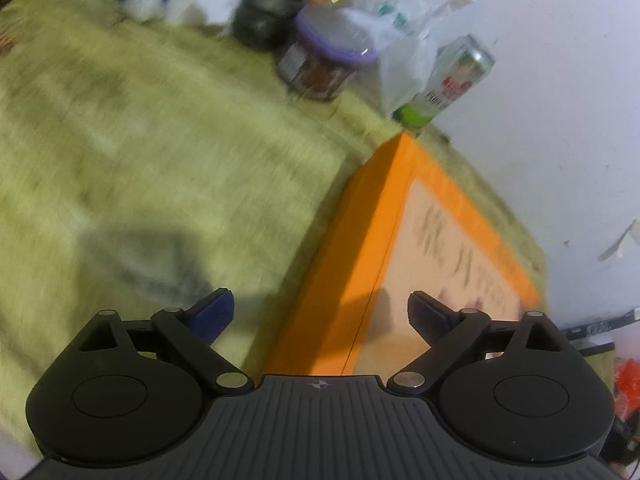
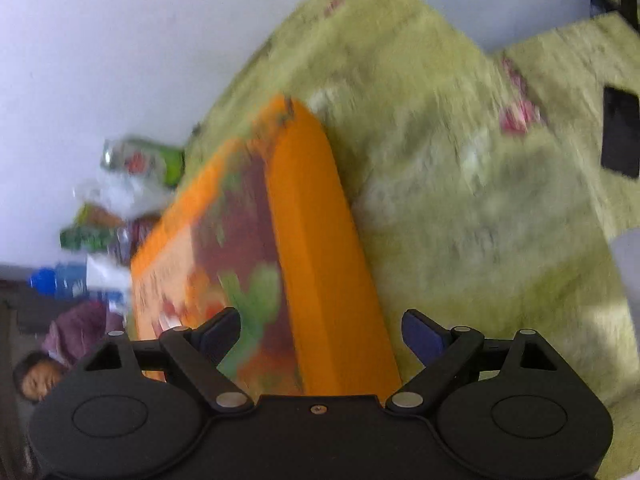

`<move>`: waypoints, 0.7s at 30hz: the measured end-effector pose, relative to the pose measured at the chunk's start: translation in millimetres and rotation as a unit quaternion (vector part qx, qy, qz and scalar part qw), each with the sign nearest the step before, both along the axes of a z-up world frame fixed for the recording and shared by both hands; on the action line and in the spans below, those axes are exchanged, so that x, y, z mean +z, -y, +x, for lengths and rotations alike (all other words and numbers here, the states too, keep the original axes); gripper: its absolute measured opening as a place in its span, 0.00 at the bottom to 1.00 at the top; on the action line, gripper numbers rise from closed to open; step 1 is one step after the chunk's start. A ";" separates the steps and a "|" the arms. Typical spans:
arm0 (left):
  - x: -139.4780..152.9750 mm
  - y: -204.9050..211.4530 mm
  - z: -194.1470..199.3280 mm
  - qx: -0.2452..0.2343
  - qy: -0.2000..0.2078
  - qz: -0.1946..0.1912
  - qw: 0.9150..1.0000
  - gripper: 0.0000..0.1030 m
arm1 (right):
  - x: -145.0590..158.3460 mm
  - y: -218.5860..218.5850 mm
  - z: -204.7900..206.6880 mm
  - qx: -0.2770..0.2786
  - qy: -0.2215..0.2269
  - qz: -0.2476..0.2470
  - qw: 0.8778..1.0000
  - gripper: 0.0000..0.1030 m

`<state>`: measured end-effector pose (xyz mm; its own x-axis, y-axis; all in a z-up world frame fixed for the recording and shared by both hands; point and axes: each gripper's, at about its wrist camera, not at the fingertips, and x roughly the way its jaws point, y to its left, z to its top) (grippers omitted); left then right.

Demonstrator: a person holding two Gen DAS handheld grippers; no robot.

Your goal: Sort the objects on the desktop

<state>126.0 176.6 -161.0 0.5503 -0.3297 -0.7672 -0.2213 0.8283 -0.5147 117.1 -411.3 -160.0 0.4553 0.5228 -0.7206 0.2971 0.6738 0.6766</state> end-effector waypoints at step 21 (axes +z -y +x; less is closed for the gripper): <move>-31.5 36.4 148.1 -0.115 -0.004 -0.080 0.990 0.84 | -12.2 -25.3 119.1 -0.041 -0.056 -0.074 0.995 0.86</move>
